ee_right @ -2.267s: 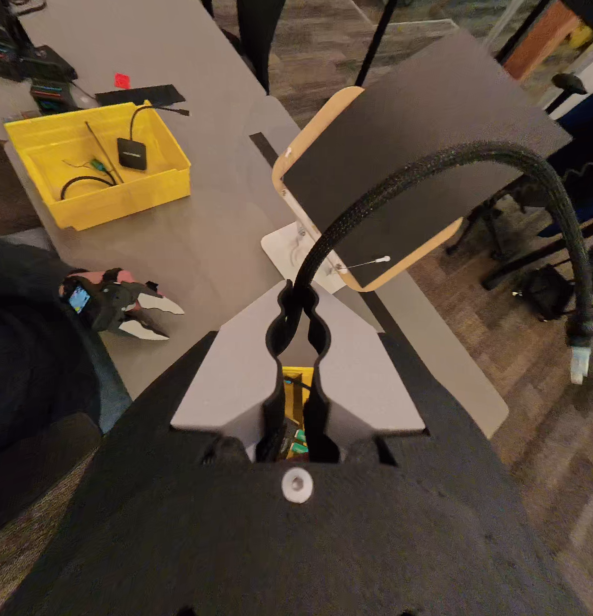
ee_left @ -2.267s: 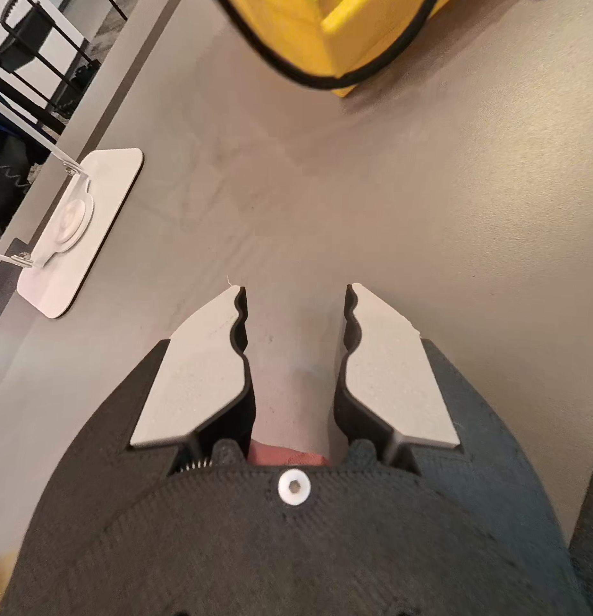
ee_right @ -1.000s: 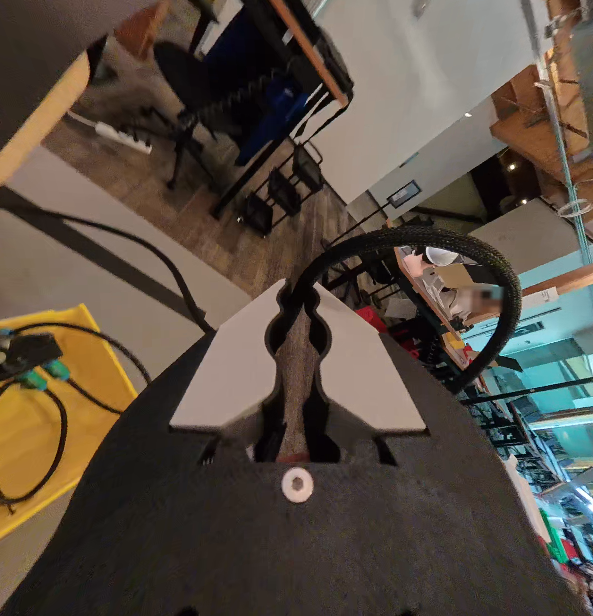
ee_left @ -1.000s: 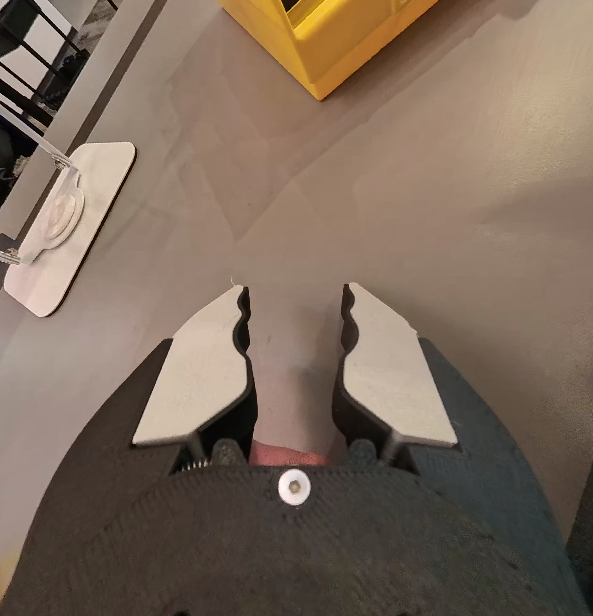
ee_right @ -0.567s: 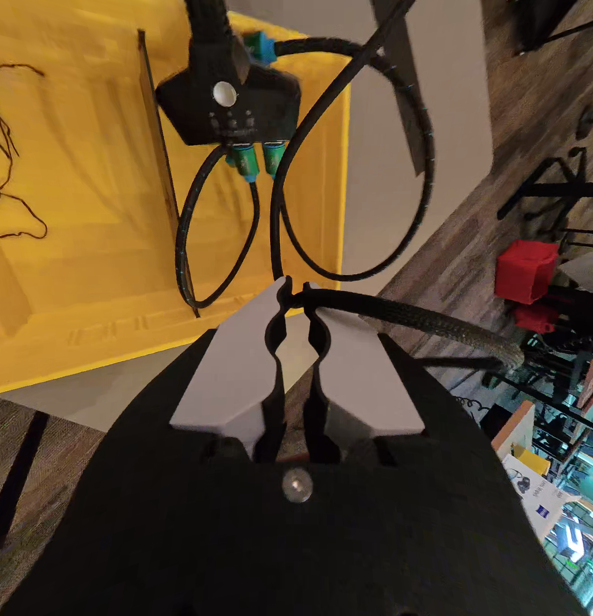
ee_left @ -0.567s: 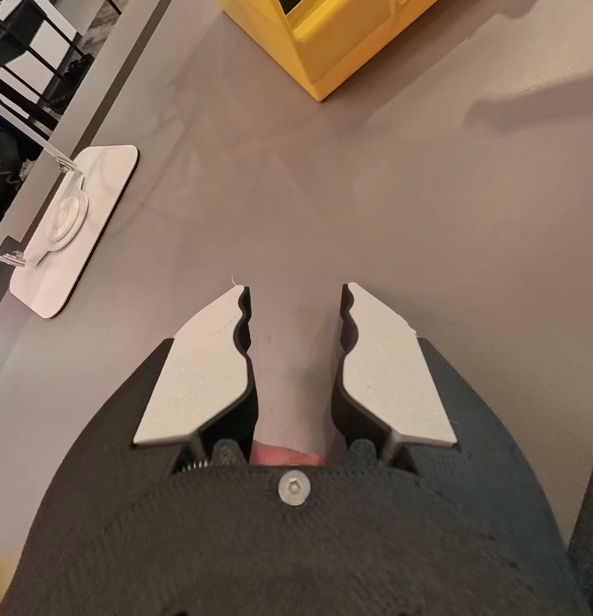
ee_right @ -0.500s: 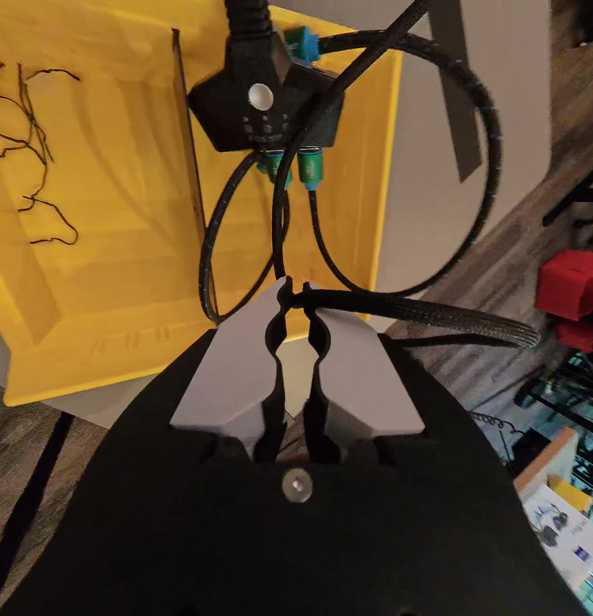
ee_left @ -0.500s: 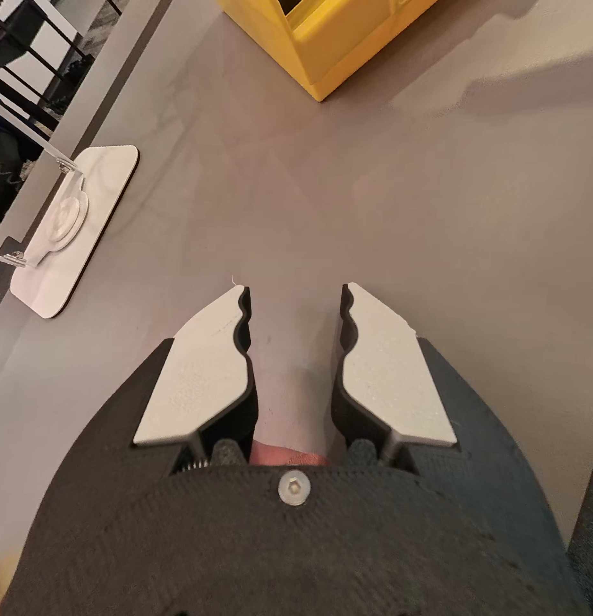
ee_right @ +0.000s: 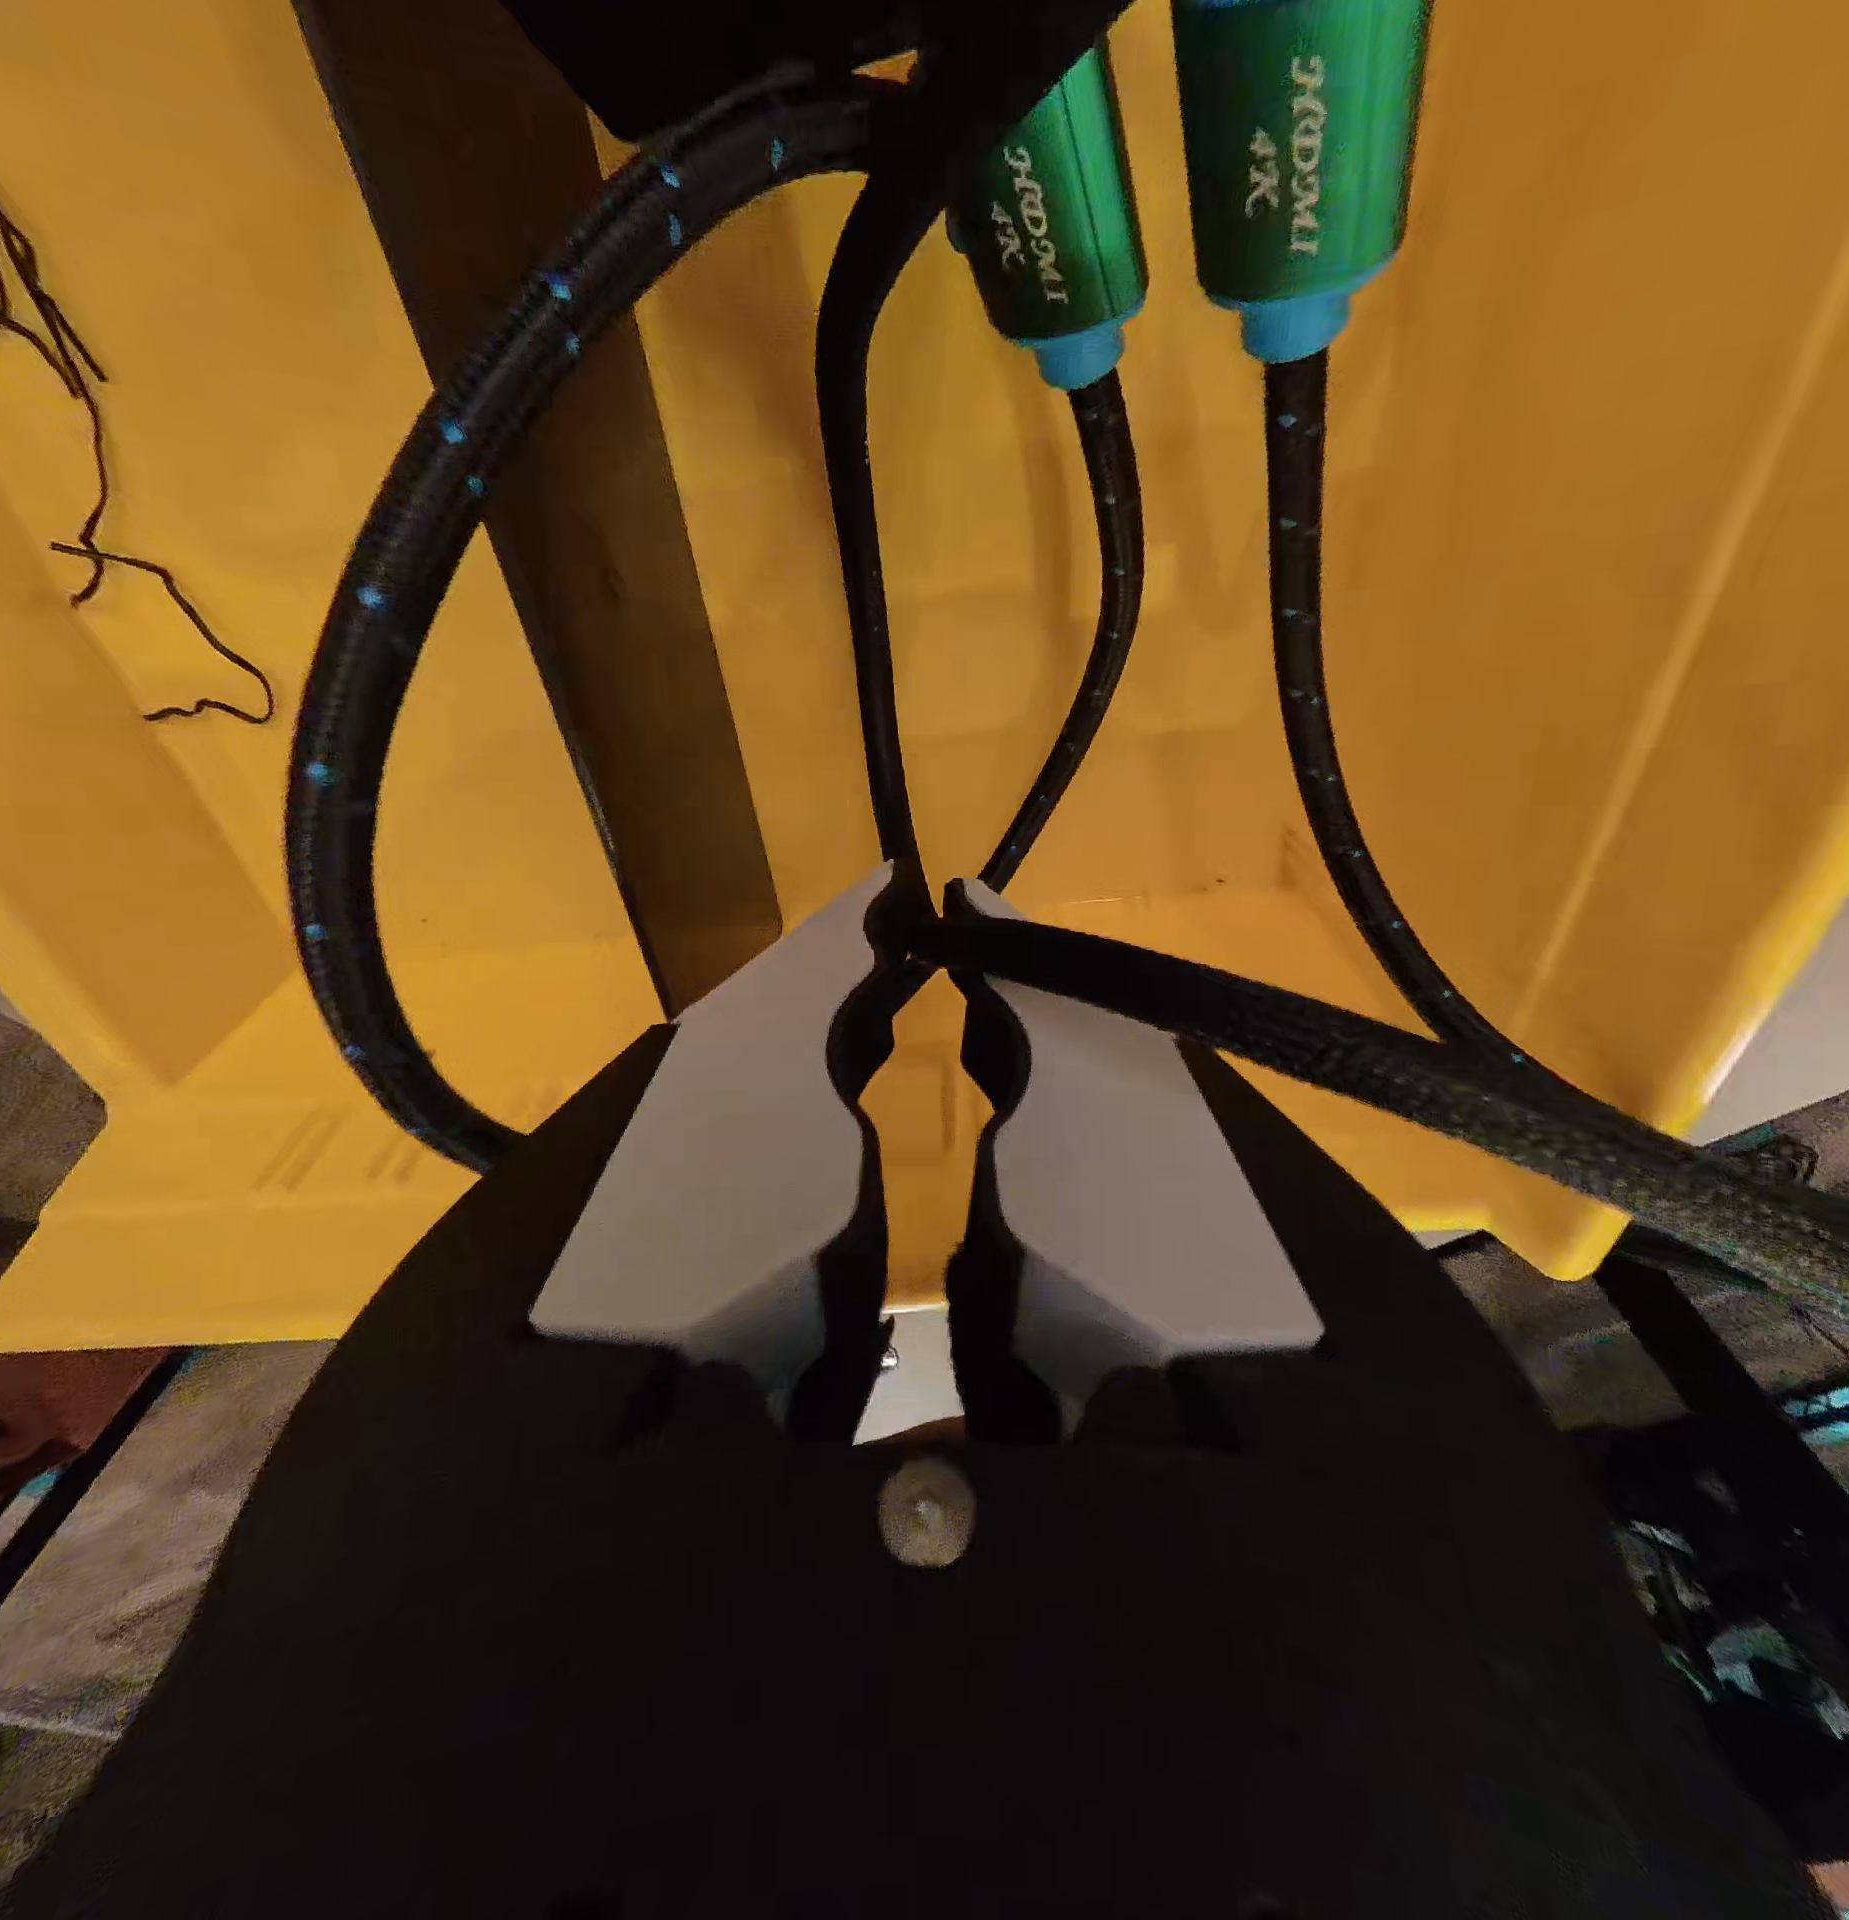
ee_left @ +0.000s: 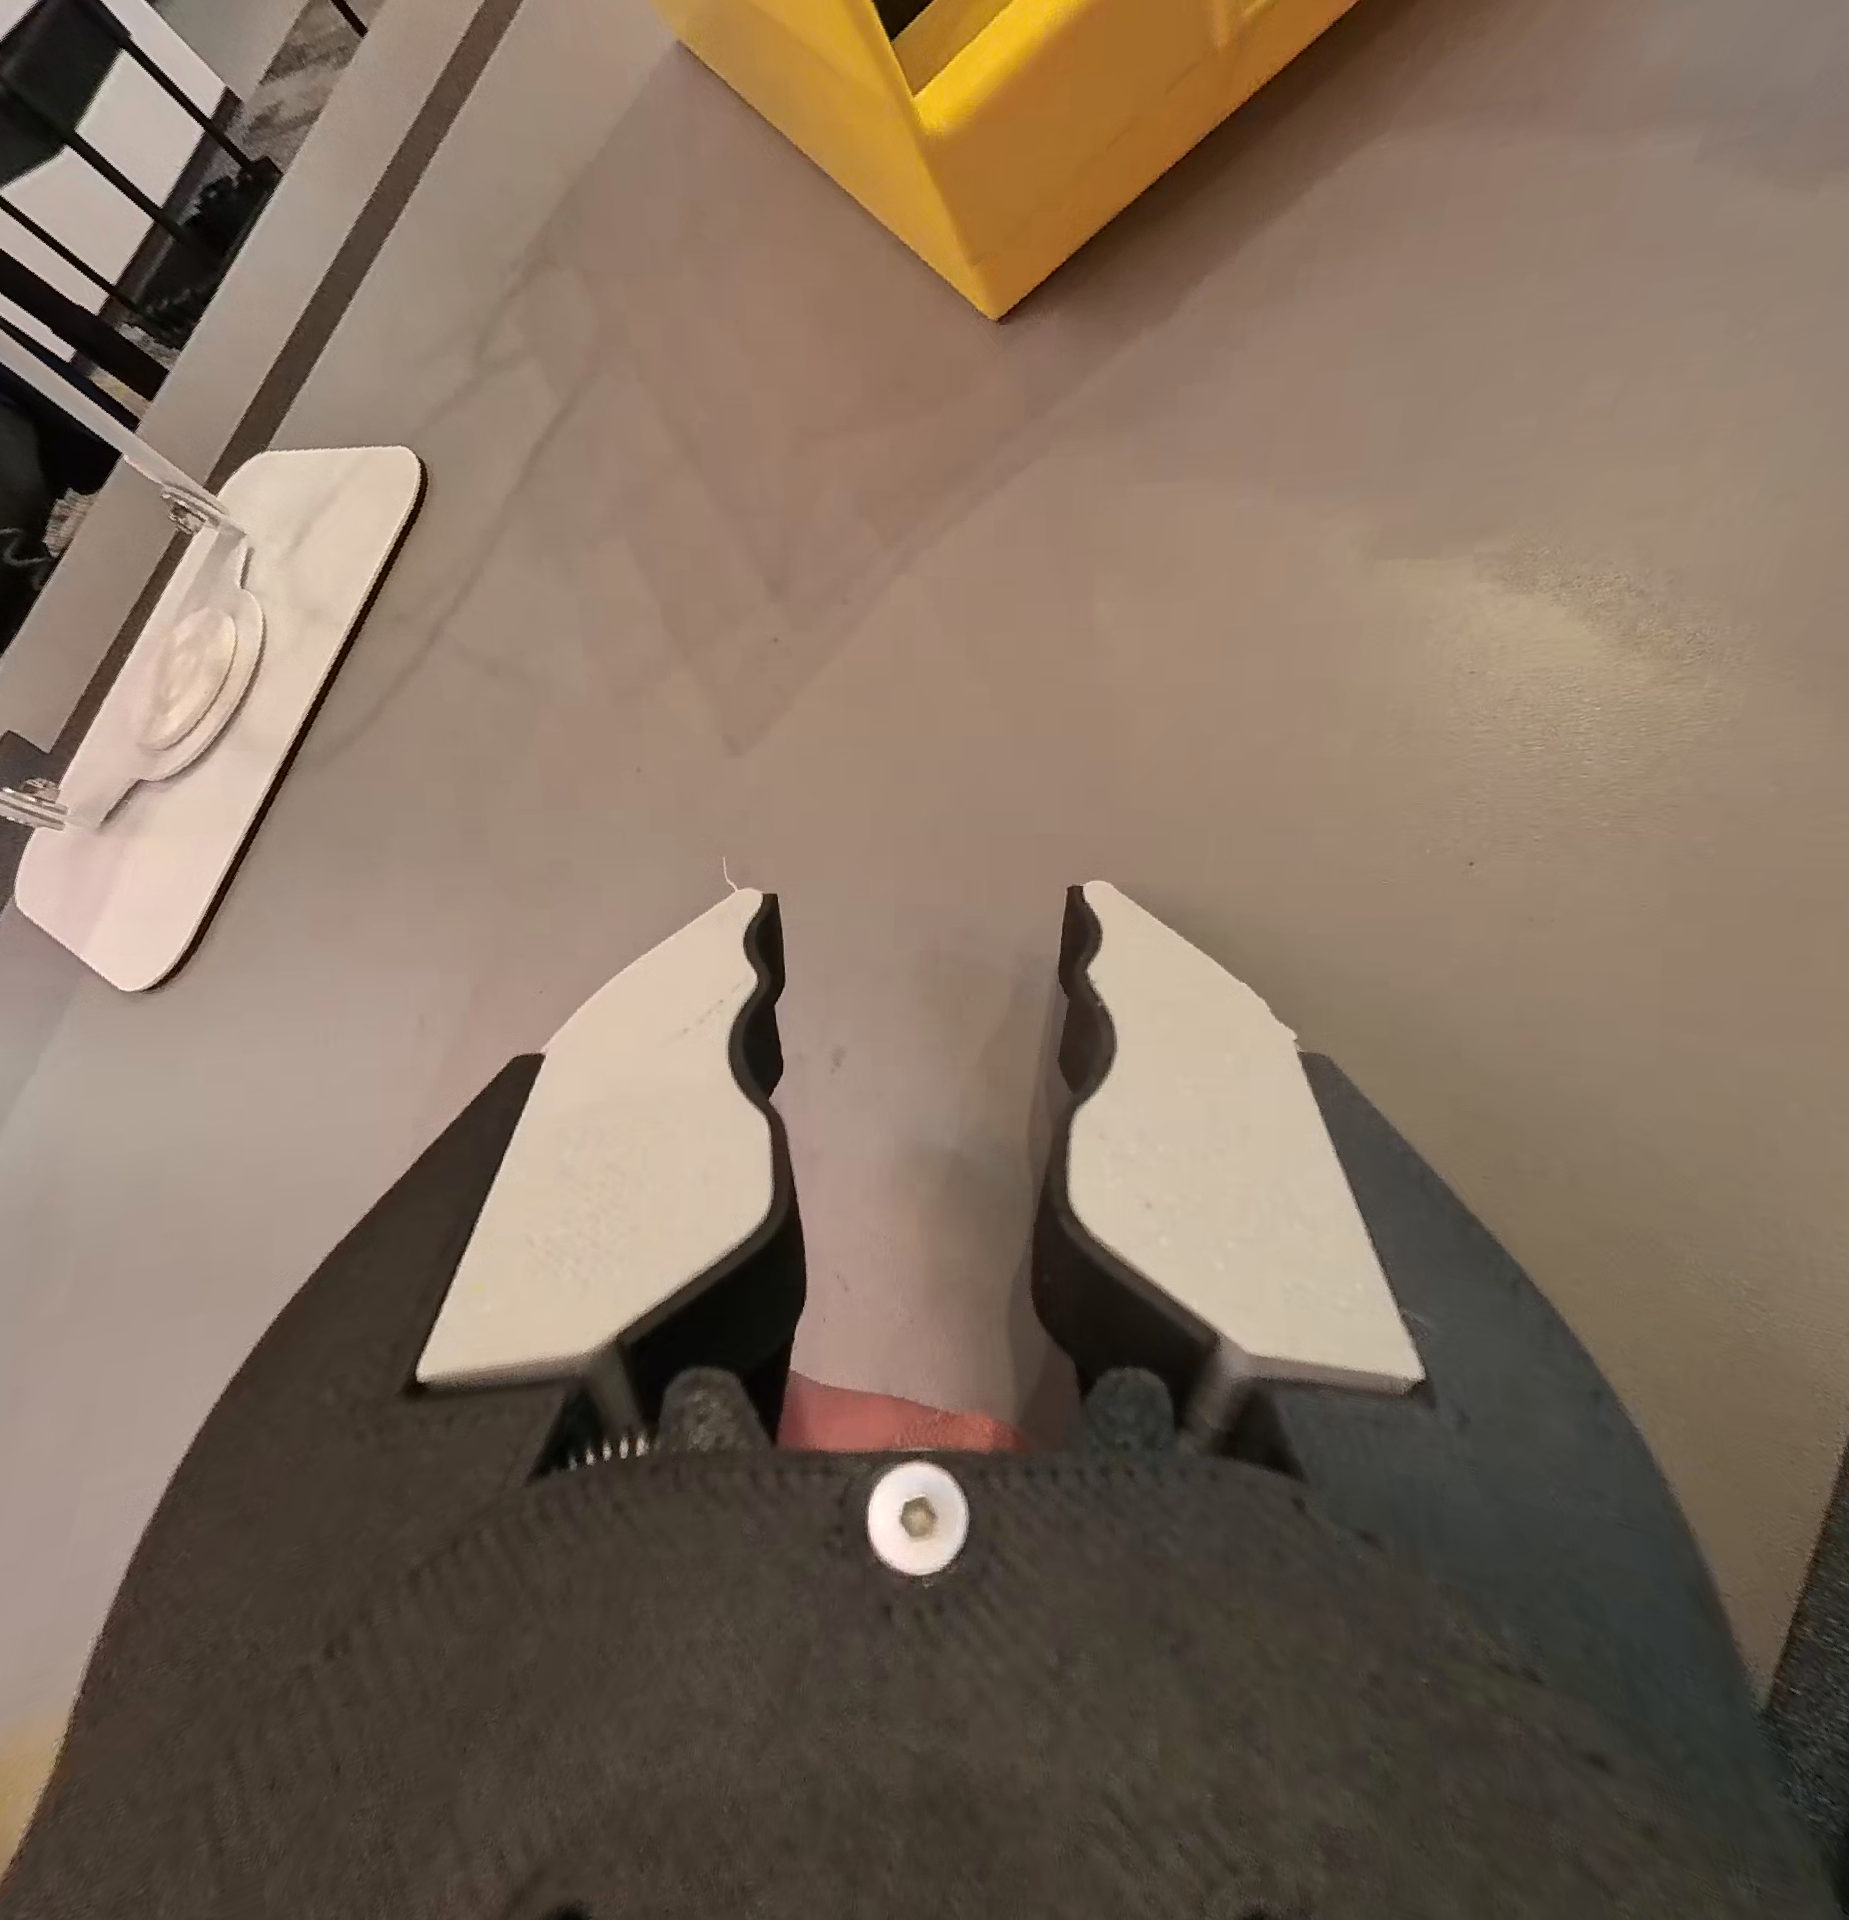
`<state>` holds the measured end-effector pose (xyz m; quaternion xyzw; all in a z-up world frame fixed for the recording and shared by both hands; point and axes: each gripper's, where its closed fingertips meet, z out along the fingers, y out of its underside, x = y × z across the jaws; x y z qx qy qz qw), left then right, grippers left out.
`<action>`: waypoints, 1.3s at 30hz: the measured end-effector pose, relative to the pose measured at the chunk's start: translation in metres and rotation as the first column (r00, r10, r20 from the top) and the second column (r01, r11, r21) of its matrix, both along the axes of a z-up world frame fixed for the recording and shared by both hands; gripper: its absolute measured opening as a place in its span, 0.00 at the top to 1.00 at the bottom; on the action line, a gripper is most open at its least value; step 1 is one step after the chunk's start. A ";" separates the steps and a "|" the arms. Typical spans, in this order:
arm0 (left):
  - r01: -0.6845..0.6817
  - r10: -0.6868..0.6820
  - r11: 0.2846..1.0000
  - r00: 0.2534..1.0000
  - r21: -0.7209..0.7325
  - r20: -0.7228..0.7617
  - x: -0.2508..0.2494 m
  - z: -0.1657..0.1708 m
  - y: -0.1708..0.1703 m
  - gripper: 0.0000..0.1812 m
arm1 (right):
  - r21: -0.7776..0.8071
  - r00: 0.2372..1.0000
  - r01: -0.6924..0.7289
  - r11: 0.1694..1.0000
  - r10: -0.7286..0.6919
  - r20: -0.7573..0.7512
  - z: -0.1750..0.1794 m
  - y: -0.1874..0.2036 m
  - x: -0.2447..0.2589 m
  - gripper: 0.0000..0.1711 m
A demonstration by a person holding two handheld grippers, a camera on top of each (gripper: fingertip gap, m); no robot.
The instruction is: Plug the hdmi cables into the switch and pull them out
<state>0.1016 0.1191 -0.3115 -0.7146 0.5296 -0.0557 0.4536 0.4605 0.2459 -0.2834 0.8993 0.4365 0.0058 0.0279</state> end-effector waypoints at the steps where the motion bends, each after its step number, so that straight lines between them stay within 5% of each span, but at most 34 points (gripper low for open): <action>1: 0.000 0.000 1.000 1.000 0.000 0.000 0.000 0.000 0.000 0.72 | -0.035 1.000 -0.018 0.999 0.019 0.015 -0.003 -0.002 0.000 0.97; 7: -0.005 0.005 1.000 1.000 -0.005 -0.001 0.001 0.000 0.001 0.73 | -0.191 0.987 -0.154 0.970 0.161 0.024 -0.009 -0.020 -0.009 0.97; 10: -0.004 0.004 1.000 1.000 0.000 -0.002 0.001 0.000 0.001 0.73 | -0.126 0.986 -0.151 0.980 0.159 0.053 0.001 -0.013 -0.006 0.96; 13: 0.000 0.000 1.000 1.000 0.003 -0.003 0.002 0.000 0.001 0.74 | -0.060 0.985 -0.114 0.992 0.120 0.125 0.017 -0.011 0.009 0.70; 16: 0.001 -0.001 1.000 1.000 -0.003 -0.003 0.002 -0.001 0.001 0.74 | 0.054 0.992 -0.075 0.996 0.068 0.109 0.042 -0.002 0.012 0.62; 23: -0.001 0.001 1.000 1.000 -0.006 -0.002 0.002 -0.001 0.001 0.74 | 0.247 0.992 -0.085 0.965 0.105 -0.071 0.101 0.006 -0.005 0.61; 32: 0.001 -0.001 1.000 1.000 0.000 -0.003 0.003 -0.001 0.001 0.74 | 0.440 0.953 0.225 0.869 -0.101 -0.286 0.129 0.036 0.060 0.68; 39: 0.002 -0.002 1.000 1.000 -0.014 -0.001 0.003 -0.001 0.001 0.74 | 0.421 0.884 0.453 0.786 -0.336 -0.325 0.067 0.073 0.121 0.67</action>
